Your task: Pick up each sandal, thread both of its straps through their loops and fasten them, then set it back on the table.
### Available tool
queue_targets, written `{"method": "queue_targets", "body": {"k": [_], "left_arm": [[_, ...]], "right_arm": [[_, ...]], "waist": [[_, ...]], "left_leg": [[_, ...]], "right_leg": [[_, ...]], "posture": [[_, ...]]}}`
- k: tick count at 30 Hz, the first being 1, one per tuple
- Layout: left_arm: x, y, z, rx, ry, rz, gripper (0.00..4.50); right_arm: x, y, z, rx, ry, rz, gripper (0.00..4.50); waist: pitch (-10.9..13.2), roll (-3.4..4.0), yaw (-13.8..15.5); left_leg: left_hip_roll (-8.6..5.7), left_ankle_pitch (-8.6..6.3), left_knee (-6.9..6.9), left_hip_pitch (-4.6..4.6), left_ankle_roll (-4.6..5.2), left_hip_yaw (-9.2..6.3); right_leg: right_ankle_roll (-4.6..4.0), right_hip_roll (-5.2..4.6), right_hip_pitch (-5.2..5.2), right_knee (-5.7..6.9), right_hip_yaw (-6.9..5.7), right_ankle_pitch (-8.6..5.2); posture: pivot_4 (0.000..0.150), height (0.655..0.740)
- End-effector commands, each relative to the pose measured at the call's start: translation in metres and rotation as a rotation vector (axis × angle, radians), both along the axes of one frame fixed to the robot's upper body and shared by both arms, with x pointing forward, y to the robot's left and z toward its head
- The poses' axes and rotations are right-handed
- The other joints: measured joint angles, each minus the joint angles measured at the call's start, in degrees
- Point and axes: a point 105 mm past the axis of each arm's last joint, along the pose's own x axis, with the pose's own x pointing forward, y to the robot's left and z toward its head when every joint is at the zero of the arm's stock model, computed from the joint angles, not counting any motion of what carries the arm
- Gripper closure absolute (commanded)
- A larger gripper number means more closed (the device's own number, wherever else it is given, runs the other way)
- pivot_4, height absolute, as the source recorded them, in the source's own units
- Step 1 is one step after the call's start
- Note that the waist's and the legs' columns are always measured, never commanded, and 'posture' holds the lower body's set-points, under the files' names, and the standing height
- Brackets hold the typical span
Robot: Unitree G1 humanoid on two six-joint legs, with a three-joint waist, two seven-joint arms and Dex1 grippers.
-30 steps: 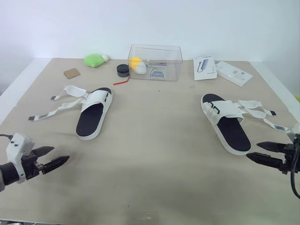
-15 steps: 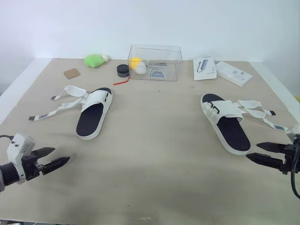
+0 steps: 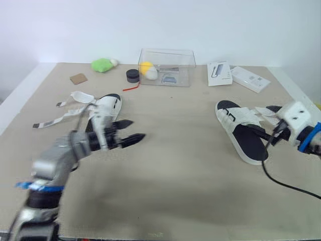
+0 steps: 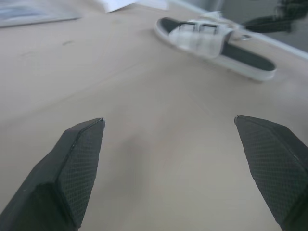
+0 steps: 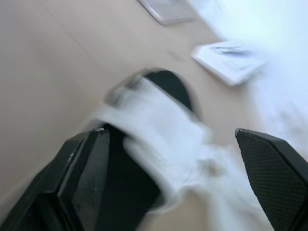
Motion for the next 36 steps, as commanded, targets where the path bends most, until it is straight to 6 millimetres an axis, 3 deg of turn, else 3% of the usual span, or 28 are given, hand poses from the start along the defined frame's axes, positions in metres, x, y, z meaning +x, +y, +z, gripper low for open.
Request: {"method": "queue_targets", "body": {"k": [1, 5, 10, 19, 22, 27, 30, 34, 36], "left_arm": [[0.007, -0.026, 0.008, 0.004, -0.081, -0.040, 0.04], [0.017, -0.048, 0.017, -0.038, -0.112, -0.048, 0.04], [0.015, -0.064, 0.022, -0.073, -0.126, -0.065, 0.04], [0.009, -0.066, 0.013, -0.069, -0.110, -0.079, 0.04], [0.011, -0.061, 0.015, -0.068, -0.116, -0.062, 0.00], [0.013, -0.055, 0.016, -0.068, -0.120, -0.042, 0.00], [0.013, -0.051, 0.016, -0.070, -0.120, -0.032, 0.00], [0.015, -0.040, 0.015, -0.056, -0.122, -0.014, 0.00], [0.015, -0.030, 0.015, -0.049, -0.112, -0.015, 0.00]], "right_arm": [[0.006, 0.006, 0.010, -0.246, -0.126, 0.048, 0.00], [0.013, 0.012, -0.002, -0.362, -0.105, 0.096, 0.00], [0.018, 0.006, -0.003, -0.450, -0.126, 0.085, 0.00], [0.041, 0.008, -0.013, -0.528, -0.169, 0.058, 0.00], [0.048, 0.017, -0.015, -0.519, -0.185, 0.085, 0.78], [0.052, 0.022, -0.019, -0.530, -0.187, 0.112, 3.27], [0.053, 0.027, -0.016, -0.525, -0.218, 0.138, 4.32], [0.046, 0.048, -0.001, -0.419, -0.299, 0.260, 4.46], [0.039, 0.069, 0.009, -0.362, -0.344, 0.382, 4.46]], "waist": [[0.03, -0.06, -0.24], [0.02, -0.04, -0.86], [0.02, -0.04, -0.93], [0.01, -0.04, -1.68], [0.01, -0.04, -1.88], [0.01, -0.04, -1.82], [0.01, -0.04, -1.88], [0.01, -0.04, -1.93], [0.02, -0.04, -2.23]], "left_leg": [[0.01, -0.05, 0.02, -0.02, 0.08, 0.22], [0.09, -0.17, 0.01, 0.08, 0.29, 0.58], [0.09, -0.17, 0.02, 0.07, 0.29, 0.69], [0.09, -0.15, 0.04, 0.10, 0.31, 0.89], [0.09, -0.15, 0.04, 0.13, 0.32, 0.97], [0.08, -0.15, 0.04, 0.12, 0.32, 1.04], [0.08, -0.17, 0.04, 0.12, 0.34, 1.12], [0.12, -0.17, 0.02, 0.14, 0.36, 1.33], [0.17, -0.19, 0.01, 0.16, 0.38, 1.39]], "right_leg": [[0.09, 0.01, -0.07, -0.04, 0.25, 0.06], [0.10, 0.12, -0.20, -0.01, 0.68, 0.05], [0.17, 0.14, -0.27, 0.00, 0.83, 0.13], [0.25, 0.15, -0.33, 0.01, 1.07, 0.25], [0.27, 0.16, -0.33, 0.01, 1.17, 0.29], [0.30, 0.16, -0.36, 0.01, 1.26, 0.31], [0.32, 0.14, -0.38, 0.00, 1.36, 0.33], [0.34, 0.21, -0.49, 0.02, 1.60, 0.36], [0.34, 0.27, -0.51, 0.02, 1.68, 0.38]], "posture": [[0.150, 0.7400], [0.150, 0.7400], [0.150, 0.7400], [0.150, 0.7400], [0.150, 0.7400], [0.150, 0.7400], [0.150, 0.7400], [0.150, 0.7400], [0.150, 0.7400]]}}
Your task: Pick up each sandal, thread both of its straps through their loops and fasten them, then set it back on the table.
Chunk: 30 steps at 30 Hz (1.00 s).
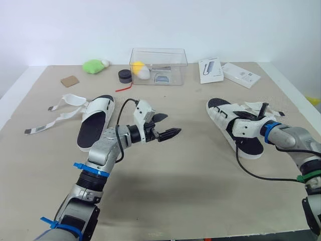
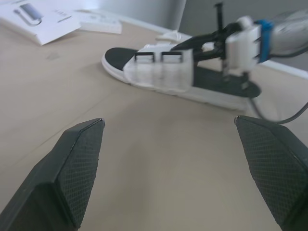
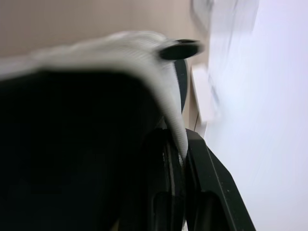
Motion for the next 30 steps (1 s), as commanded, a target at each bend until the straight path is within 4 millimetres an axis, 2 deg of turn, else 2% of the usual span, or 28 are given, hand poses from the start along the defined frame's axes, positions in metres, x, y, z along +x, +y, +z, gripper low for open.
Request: {"method": "queue_targets", "body": {"k": [1, 4, 6, 12, 16, 20, 30], "left_arm": [[-0.002, 0.019, 0.016, -0.016, -0.039, -0.009, 0.00], [-0.004, 0.038, 0.017, 0.003, -0.024, -0.018, 0.00], [-0.004, 0.055, 0.016, 0.043, -0.019, -0.009, 0.00], [-0.006, 0.074, 0.023, 0.062, -0.024, 0.013, 0.00], [-0.014, 0.082, 0.023, 0.065, -0.011, 0.019, 0.00], [-0.022, 0.087, 0.019, 0.070, 0.007, 0.029, 0.00], [-0.029, 0.084, 0.016, 0.072, 0.027, 0.023, 0.00]], "right_arm": [[-0.010, 0.042, 0.042, 0.112, -0.104, 0.258, 4.46], [-0.026, 0.072, 0.041, 0.076, -0.083, 0.469, 4.46], [-0.045, 0.091, 0.033, -0.013, -0.072, 0.670, 4.46], [-0.074, 0.107, 0.020, -0.172, -0.042, 0.939, 4.46], [-0.080, 0.120, 0.012, -0.253, -0.022, 1.034, 4.46], [-0.079, 0.131, 0.015, -0.304, -0.050, 1.088, 4.46], [-0.084, 0.139, 0.010, -0.357, -0.083, 1.217, 4.46]], "waist": [[0.00, 0.00, -0.42], [0.01, 0.00, -0.70], [0.01, -0.01, -1.03], [0.03, -0.06, -0.95], [0.04, -0.06, -1.12], [0.04, -0.06, -1.15], [0.03, -0.06, -1.07]], "left_leg": [[0.02, 0.00, 0.00, 0.00, 0.00, 0.03], [0.08, -0.01, 0.00, 0.03, 0.02, 0.10], [0.07, -0.01, 0.01, 0.03, 0.02, 0.13], [0.07, -0.02, 0.00, 0.02, 0.04, 0.19], [0.05, -0.05, 0.00, 0.02, 0.08, 0.23], [0.08, -0.06, -0.01, 0.03, 0.09, 0.25], [0.06, 0.00, -0.01, 0.00, 0.01, 0.39]], "right_leg": [[0.00, 0.03, -0.02, 0.00, 0.05, 0.01], [-0.01, 0.09, -0.03, 0.00, 0.13, 0.06], [0.01, 0.08, -0.04, 0.01, 0.13, 0.07], [0.03, 0.03, -0.06, 0.00, 0.19, 0.10], [0.07, -0.07, -0.12, 0.00, 0.31, 0.12], [0.04, 0.01, -0.27, 0.11, 0.47, 0.13], [-0.05, 0.02, -0.35, 0.16, 0.47, 0.15]], "posture": [[0.150, 0.7400], [0.150, 0.7400], [0.150, 0.7400], [0.150, 0.7400], [0.150, 0.7400], [0.150, 0.7400], [0.150, 0.7400]]}}
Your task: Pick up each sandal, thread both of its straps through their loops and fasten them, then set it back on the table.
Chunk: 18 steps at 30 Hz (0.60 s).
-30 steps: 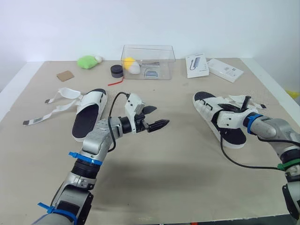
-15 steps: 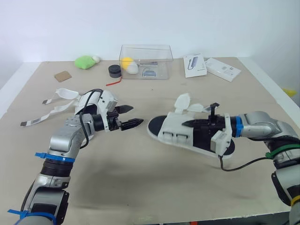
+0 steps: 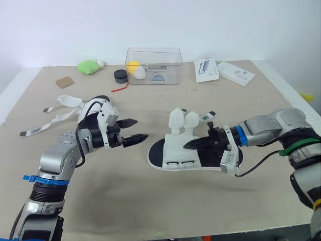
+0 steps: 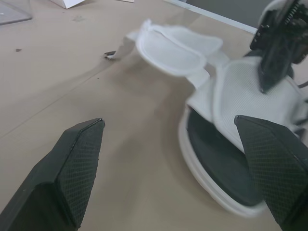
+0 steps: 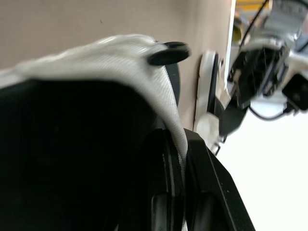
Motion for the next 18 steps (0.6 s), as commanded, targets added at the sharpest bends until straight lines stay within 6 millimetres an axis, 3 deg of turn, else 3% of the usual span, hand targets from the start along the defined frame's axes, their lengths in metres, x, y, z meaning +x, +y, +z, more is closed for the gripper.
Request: {"method": "queue_targets", "body": {"k": [1, 3, 6, 10, 13, 18], "left_arm": [[-0.004, -0.001, 0.013, -0.013, -0.043, -0.013, 0.00], [-0.004, -0.002, 0.013, -0.012, -0.041, -0.015, 0.00], [-0.005, -0.002, 0.012, -0.012, -0.037, -0.023, 0.00], [-0.005, -0.004, 0.014, -0.009, -0.037, -0.036, 0.00], [-0.005, -0.006, 0.014, -0.002, -0.043, -0.042, 0.00], [-0.010, -0.012, 0.015, -0.005, -0.058, -0.067, 0.00]], "right_arm": [[0.003, 0.000, 0.013, 0.023, -0.037, 0.025, 4.46], [0.008, -0.002, 0.010, 0.009, -0.054, 0.019, 4.46], [0.017, -0.005, 0.008, 0.010, -0.093, -0.005, 3.34], [0.024, -0.012, 0.012, 0.017, -0.137, -0.011, 1.34], [0.028, -0.025, 0.015, 0.016, -0.150, -0.045, 0.16], [0.034, -0.053, 0.031, 0.078, -0.143, -0.208, 0.07]], "waist": [[0.00, 0.00, 0.00], [0.00, 0.00, -0.02], [0.00, -0.01, -0.04], [-0.01, -0.01, -0.04], [-0.01, -0.02, -0.02], [-0.02, -0.03, -0.02]], "left_leg": [[0.00, 0.00, 0.00, -0.01, 0.00, 0.03], [0.00, 0.00, -0.01, -0.01, 0.00, 0.10], [0.00, 0.00, -0.02, -0.01, 0.00, 0.14], [0.00, 0.01, -0.02, -0.01, -0.02, 0.17], [-0.01, 0.01, -0.02, -0.01, -0.02, 0.17], [-0.08, 0.00, -0.04, -0.01, 0.01, 0.22]], "right_leg": [[0.00, 0.00, -0.01, 0.00, 0.01, 0.00], [0.00, 0.00, -0.03, 0.00, 0.04, 0.00], [-0.01, 0.00, -0.05, 0.01, 0.06, 0.00], [-0.15, 0.01, -0.07, 0.02, 0.10, -0.06], [-0.14, 0.00, -0.07, 0.02, 0.11, -0.05], [-0.27, -0.07, -0.06, -0.01, 0.13, 0.18]], "posture": [[0.150, 0.7400], [0.150, 0.7400], [0.150, 0.7400], [0.150, 0.7400], [0.150, 0.7400], [0.150, 0.7400]]}}
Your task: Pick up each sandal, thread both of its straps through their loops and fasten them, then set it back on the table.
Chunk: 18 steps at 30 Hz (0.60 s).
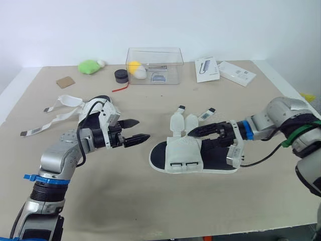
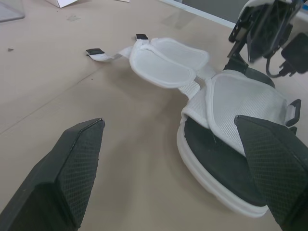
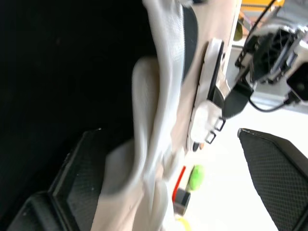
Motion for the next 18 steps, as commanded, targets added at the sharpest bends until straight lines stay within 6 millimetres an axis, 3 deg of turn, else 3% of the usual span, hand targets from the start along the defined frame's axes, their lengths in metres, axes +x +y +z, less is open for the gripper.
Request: {"method": "queue_targets", "body": {"k": [1, 3, 4, 7, 9, 10, 11, 13, 16, 18], "left_arm": [[-0.010, -0.012, 0.015, -0.017, -0.071, -0.056, 0.26], [-0.021, -0.025, 0.013, -0.026, -0.068, -0.119, 0.81], [-0.023, -0.028, 0.012, -0.027, -0.067, -0.134, 1.40], [-0.026, -0.040, 0.002, 0.007, -0.058, -0.153, 2.19], [-0.025, -0.046, -0.007, 0.046, -0.056, -0.156, 3.04], [-0.025, -0.050, -0.012, 0.060, -0.052, -0.157, 3.31], [-0.025, -0.054, -0.019, 0.083, -0.045, -0.159, 3.67], [-0.025, -0.057, -0.034, 0.139, -0.037, -0.159, 4.35], [-0.024, -0.059, -0.052, 0.177, -0.015, -0.148, 4.46], [-0.024, -0.058, -0.064, 0.220, -0.012, -0.144, 4.46]], "right_arm": [[0.008, -0.031, 0.027, 0.093, -0.021, -0.181, 0.02], [0.010, -0.049, 0.033, 0.139, 0.015, -0.307, 0.00], [0.010, -0.053, 0.035, 0.149, 0.024, -0.337, 0.00], [0.020, -0.068, 0.053, 0.368, 0.088, -0.533, 0.00], [0.031, -0.079, 0.058, 0.547, 0.194, -0.729, 0.00], [0.053, -0.088, 0.061, 0.688, 0.284, -0.911, 0.00], [0.068, -0.091, 0.057, 0.828, 0.507, -1.033, 0.00], [0.082, -0.086, 0.050, 1.076, 1.074, -1.075, 0.00], [0.083, -0.067, 0.039, 1.189, 1.662, -1.059, 0.00], [0.082, -0.056, 0.033, 1.216, 1.881, -1.051, 0.00]], "waist": [[0.00, 0.00, 0.00], [-0.01, -0.01, -0.02], [-0.02, -0.03, -0.03], [-0.05, -0.09, -0.38], [-0.02, -0.23, -1.10], [-0.01, -0.33, -1.29], [0.06, -0.42, -2.02], [0.13, -0.60, -2.70], [0.14, -0.62, -3.00], [0.14, -0.61, -2.99]], "left_leg": [[-0.02, -0.01, 0.00, -0.01, 0.02, 0.02], [-0.04, -0.04, 0.00, -0.02, 0.06, 0.06], [-0.04, -0.07, 0.00, 0.00, 0.13, 0.11], [-0.04, -0.12, 0.00, 0.05, 0.21, 0.20], [0.02, -0.12, -0.09, 0.54, 0.24, 0.28], [0.03, -0.12, -0.10, 0.63, 0.24, 0.24], [0.03, -0.11, -0.09, 0.72, 0.24, 0.26], [0.44, -0.09, -0.20, 1.39, 0.30, 0.19], [0.72, -0.11, -0.24, 1.88, 0.29, 0.09], [0.71, -0.11, -0.23, 1.85, 0.28, 0.06]], "right_leg": [[0.03, -0.02, 0.00, -0.02, 0.01, 0.02], [0.06, -0.05, 0.01, -0.05, 0.03, 0.02], [0.10, -0.06, 0.04, -0.09, 0.07, 0.03], [0.13, -0.04, 0.08, -0.14, 0.17, 0.05], [0.18, 0.06, 0.43, -0.17, 0.38, 0.09], [0.16, 0.06, 0.52, -0.16, 0.35, 0.09], [0.19, 0.09, 0.61, -0.17, 0.32, 0.06], [0.36, 0.34, 1.52, -0.92, 0.11, 0.31], [0.11, 0.44, 2.07, -1.13, 0.16, 0.31], [0.02, 0.44, 1.96, -1.07, 0.15, 0.26]], "posture": [[0.150, 0.7400], [0.150, 0.7400], [0.150, 0.7400], [0.150, 0.7400], [0.150, 0.7400], [0.150, 0.7400], [0.150, 0.7400], [0.150, 0.7400], [0.150, 0.7400], [0.150, 0.7400]]}}
